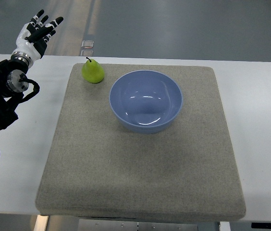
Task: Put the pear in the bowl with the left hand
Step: 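Raise the left hand and swing it over toward the green pear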
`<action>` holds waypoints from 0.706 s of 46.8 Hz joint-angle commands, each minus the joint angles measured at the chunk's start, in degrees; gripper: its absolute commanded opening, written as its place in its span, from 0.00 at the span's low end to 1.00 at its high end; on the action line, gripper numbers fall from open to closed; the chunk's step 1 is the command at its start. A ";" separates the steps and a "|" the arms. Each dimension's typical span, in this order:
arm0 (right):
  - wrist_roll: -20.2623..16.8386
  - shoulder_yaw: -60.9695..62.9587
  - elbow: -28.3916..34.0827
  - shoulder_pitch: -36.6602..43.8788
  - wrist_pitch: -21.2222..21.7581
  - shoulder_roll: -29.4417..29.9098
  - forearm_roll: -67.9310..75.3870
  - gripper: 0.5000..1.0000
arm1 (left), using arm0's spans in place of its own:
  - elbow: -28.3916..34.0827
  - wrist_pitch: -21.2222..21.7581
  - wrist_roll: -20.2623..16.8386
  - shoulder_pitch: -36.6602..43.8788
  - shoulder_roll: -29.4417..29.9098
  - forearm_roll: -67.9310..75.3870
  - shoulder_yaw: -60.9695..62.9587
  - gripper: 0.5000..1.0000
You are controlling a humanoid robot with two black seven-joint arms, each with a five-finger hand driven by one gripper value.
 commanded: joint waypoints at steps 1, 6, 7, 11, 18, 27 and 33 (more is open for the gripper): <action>0.00 0.00 0.00 0.00 0.00 0.00 0.00 0.85 | -1.96 0.03 0.08 -0.92 1.30 5.18 0.27 1.00; 0.00 0.00 0.00 0.00 0.00 0.00 0.00 0.85 | -6.09 0.03 0.35 -1.10 2.62 13.26 1.06 1.00; -0.09 0.09 0.00 0.00 0.00 0.00 0.00 0.85 | -7.06 0.03 0.69 -1.27 3.06 15.20 1.58 1.00; 0.00 0.09 0.00 0.00 0.00 0.00 0.00 0.85 | -10.05 0.03 2.36 -2.33 5.70 22.41 4.57 1.00; 0.00 0.00 0.00 0.00 0.00 0.00 0.00 0.85 | -12.86 -1.02 2.98 -5.49 8.77 30.76 11.42 1.00; 0.00 0.00 0.00 0.00 0.00 0.00 0.00 0.85 | -13.30 -5.77 2.98 -11.38 12.82 33.32 23.63 1.00; 0.00 0.09 0.00 0.00 0.00 0.00 0.00 0.85 | -14.88 -7.71 2.81 -14.81 15.02 39.29 30.50 1.00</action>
